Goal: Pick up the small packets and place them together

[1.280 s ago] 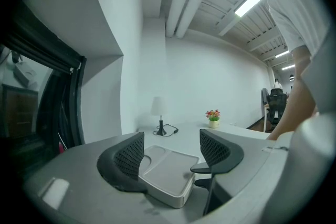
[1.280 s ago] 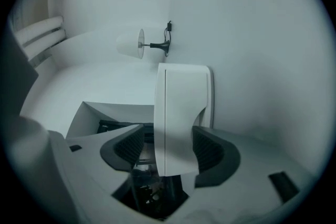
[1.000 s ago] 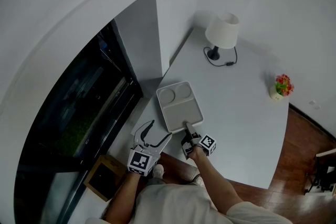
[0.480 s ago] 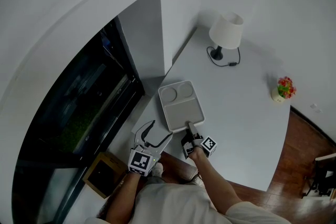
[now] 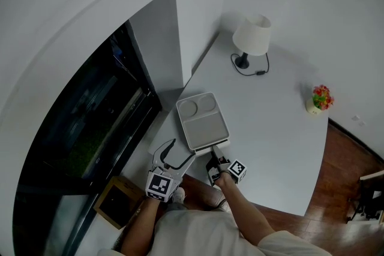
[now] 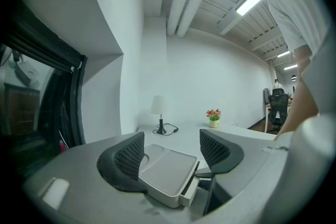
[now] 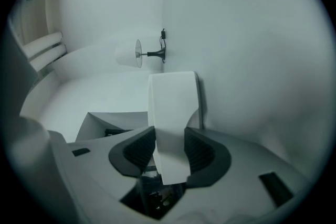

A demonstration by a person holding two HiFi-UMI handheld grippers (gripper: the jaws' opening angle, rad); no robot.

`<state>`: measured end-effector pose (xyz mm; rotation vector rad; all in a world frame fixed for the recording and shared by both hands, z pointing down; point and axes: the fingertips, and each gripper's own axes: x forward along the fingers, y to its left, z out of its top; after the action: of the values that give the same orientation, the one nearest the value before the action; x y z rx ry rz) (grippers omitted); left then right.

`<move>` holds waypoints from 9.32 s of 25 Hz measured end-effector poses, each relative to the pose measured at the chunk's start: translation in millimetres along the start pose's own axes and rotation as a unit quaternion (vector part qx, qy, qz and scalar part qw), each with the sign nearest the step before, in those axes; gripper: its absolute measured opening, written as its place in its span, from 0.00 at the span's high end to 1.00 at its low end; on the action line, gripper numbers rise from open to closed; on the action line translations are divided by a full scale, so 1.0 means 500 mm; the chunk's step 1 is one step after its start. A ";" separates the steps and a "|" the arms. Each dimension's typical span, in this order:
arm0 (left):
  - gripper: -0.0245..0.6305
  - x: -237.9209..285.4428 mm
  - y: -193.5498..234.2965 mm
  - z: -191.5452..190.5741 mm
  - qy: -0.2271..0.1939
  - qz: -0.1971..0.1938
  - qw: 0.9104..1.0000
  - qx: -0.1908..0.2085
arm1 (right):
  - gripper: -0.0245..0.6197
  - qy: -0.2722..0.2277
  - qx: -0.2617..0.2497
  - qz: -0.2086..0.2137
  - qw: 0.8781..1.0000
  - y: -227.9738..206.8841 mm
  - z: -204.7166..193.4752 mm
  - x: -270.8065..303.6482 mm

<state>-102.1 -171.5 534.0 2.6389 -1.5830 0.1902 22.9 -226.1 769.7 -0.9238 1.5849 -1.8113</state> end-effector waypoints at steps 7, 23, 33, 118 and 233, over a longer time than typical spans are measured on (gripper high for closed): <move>0.45 0.008 -0.024 -0.001 -0.003 -0.012 1.000 0.002 | 0.70 0.006 -0.010 -0.005 1.000 -0.019 -0.009 -0.064; 0.45 0.015 -0.118 -0.025 0.001 -0.046 0.999 0.002 | 0.71 0.005 -0.046 -0.011 0.999 -0.042 -0.011 -0.203; 0.45 -0.036 -0.118 -0.012 0.005 -0.029 1.000 0.007 | 0.56 0.009 -0.062 -0.027 0.998 -0.052 -0.004 -0.121; 0.45 -0.005 -0.177 -0.001 -0.007 -0.068 0.997 0.022 | 0.32 -0.037 -0.612 -0.050 0.788 0.333 0.173 -0.410; 0.41 -0.073 -0.131 -0.041 0.031 -0.121 0.992 -0.027 | 0.90 0.380 -0.858 -0.020 0.344 0.231 -0.056 -0.201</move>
<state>-62.7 -106.4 550.2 2.7227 -1.2195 0.2103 58.1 -147.5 640.2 -0.5053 3.9666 0.6235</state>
